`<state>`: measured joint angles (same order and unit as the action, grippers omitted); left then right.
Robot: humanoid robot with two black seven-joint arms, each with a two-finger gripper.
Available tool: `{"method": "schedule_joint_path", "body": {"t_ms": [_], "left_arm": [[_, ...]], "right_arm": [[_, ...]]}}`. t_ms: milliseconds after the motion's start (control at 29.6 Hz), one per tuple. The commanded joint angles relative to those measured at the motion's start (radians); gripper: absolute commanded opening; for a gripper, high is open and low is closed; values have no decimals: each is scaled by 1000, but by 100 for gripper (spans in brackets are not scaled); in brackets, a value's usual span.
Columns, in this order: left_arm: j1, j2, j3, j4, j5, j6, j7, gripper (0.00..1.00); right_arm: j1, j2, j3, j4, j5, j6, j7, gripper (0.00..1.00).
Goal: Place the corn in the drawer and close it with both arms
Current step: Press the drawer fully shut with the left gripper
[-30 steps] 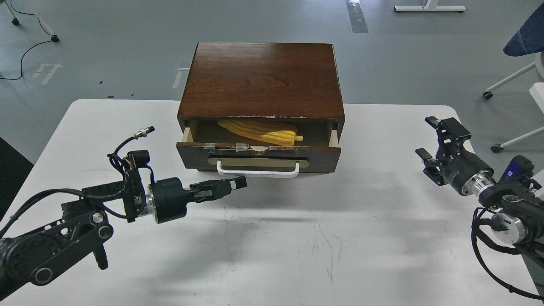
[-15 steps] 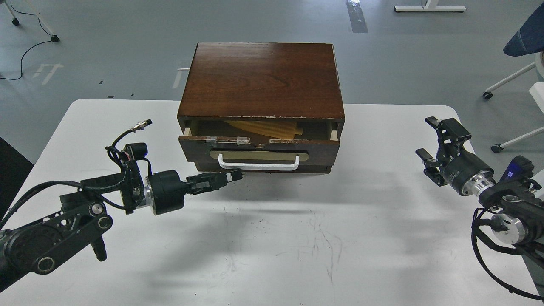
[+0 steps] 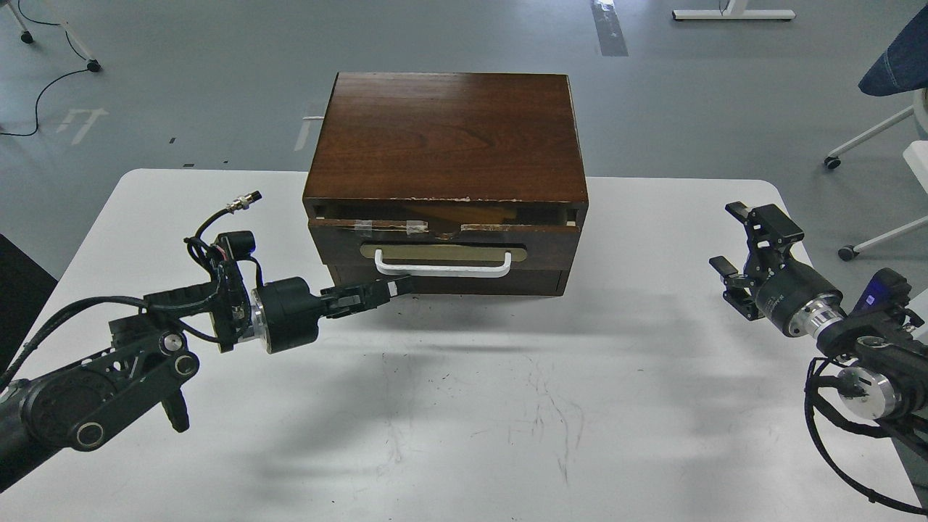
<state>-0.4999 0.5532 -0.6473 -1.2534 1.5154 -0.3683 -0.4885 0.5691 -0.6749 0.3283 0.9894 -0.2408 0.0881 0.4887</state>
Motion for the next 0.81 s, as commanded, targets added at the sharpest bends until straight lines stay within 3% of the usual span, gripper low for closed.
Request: {"method": "schedule_joint_path", "body": {"t_ms": [0, 776], "left_arm": [[-17, -12, -2, 26, 0, -17, 0, 0], [-71, -38, 0, 89, 0, -35, 0, 0]], "right_arm": [[-5, 0, 0, 0, 0, 1, 0, 100], [-8, 0, 0, 0, 0, -1, 0, 100]]}}
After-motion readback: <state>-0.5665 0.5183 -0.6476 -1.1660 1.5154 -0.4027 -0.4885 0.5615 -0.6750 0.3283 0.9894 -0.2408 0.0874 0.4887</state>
